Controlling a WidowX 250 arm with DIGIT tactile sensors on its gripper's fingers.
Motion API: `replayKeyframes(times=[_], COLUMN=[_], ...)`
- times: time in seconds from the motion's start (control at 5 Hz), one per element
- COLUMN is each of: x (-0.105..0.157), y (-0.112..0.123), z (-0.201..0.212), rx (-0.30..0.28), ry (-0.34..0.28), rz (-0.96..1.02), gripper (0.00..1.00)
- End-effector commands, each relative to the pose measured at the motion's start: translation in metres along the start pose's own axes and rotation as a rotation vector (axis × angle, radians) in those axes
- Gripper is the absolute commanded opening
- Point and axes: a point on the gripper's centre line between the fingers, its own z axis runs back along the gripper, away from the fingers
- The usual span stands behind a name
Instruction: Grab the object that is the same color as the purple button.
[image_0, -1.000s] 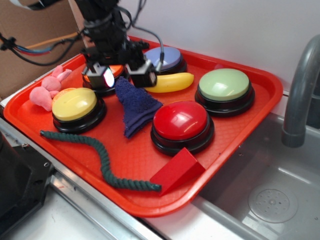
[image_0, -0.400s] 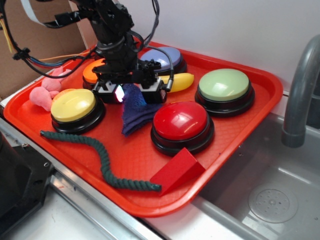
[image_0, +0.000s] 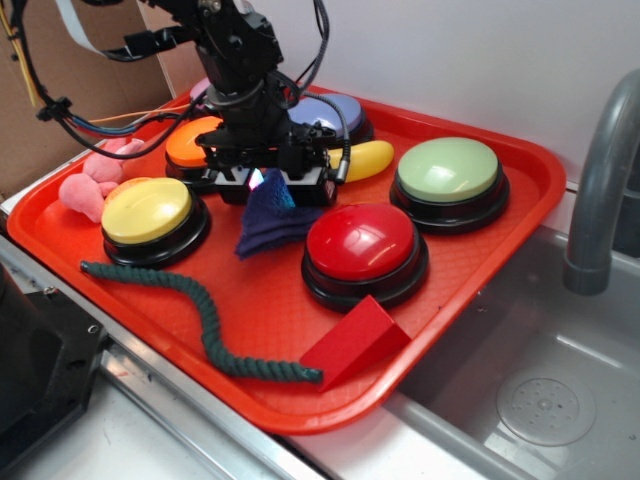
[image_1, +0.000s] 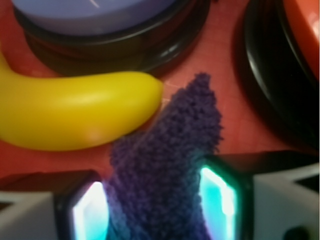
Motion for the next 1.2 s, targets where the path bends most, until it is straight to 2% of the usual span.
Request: replayKeyframes(times=[0.0, 0.2, 0.6, 0.8, 1.0], x=[-0.004, -0.003, -0.001, -0.009, -0.022], y=[0.002, 0.004, 0.004, 0.007, 0.017], z=[0.005, 0.018, 0.064, 0.103, 0.146], rx=[0.006, -0.031, 0.011, 0.001, -0.011], ry=[-0.007, -0.005, 0.036, 0.071, 0.073], rz=[-0.008, -0.085, -0.251, -0.324, -0.353], gripper=[0.00, 0.00, 0.00, 0.00, 0.00])
